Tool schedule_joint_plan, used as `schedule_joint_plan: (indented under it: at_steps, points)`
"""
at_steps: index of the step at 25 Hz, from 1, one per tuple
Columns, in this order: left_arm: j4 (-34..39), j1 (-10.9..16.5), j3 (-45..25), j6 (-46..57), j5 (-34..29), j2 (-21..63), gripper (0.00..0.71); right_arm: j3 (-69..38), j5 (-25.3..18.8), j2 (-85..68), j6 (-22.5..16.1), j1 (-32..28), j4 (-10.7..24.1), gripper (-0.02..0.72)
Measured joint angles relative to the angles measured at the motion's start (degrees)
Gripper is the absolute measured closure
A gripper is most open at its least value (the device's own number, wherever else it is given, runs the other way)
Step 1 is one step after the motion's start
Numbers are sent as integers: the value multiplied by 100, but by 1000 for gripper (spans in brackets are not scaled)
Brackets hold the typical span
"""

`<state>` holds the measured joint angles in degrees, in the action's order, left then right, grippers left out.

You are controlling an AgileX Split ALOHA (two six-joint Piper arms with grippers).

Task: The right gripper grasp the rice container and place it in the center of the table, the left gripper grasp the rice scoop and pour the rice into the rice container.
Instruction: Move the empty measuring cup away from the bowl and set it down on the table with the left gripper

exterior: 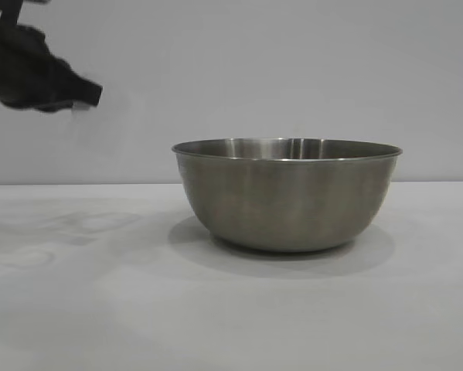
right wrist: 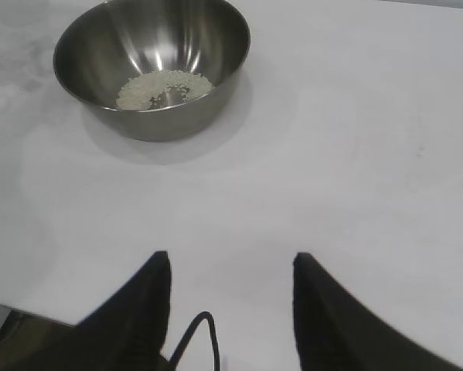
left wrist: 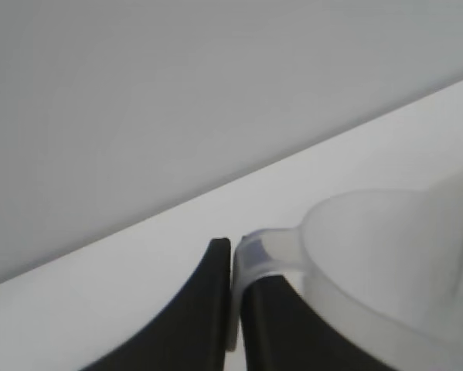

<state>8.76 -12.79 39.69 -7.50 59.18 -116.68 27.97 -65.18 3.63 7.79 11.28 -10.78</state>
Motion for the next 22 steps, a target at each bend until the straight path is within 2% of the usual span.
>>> schedule_joint_plan:
  at_steps: [7, 14, 16, 20, 21, 22]
  points:
    - [-87, 0, -39, 0, 258, -296, 710, 0, 0, 0, 0, 0, 0, 360]
    - [-172, 0, -409, -70, 346, -324, 710, 0, 0, 0, 0, 0, 0, 360]
    - [-172, 0, -569, -73, 507, -324, 663, 0, 0, 0, 0, 0, 0, 360]
    - [-301, 0, -971, -73, 587, -324, 502, 0, 0, 0, 0, 0, 0, 360]
    - [-388, 0, -1053, -73, 587, -324, 477, 0, 0, 0, 0, 0, 0, 360]
    - [-472, 0, -1143, -73, 587, -324, 487, 0, 0, 0, 0, 0, 0, 360]
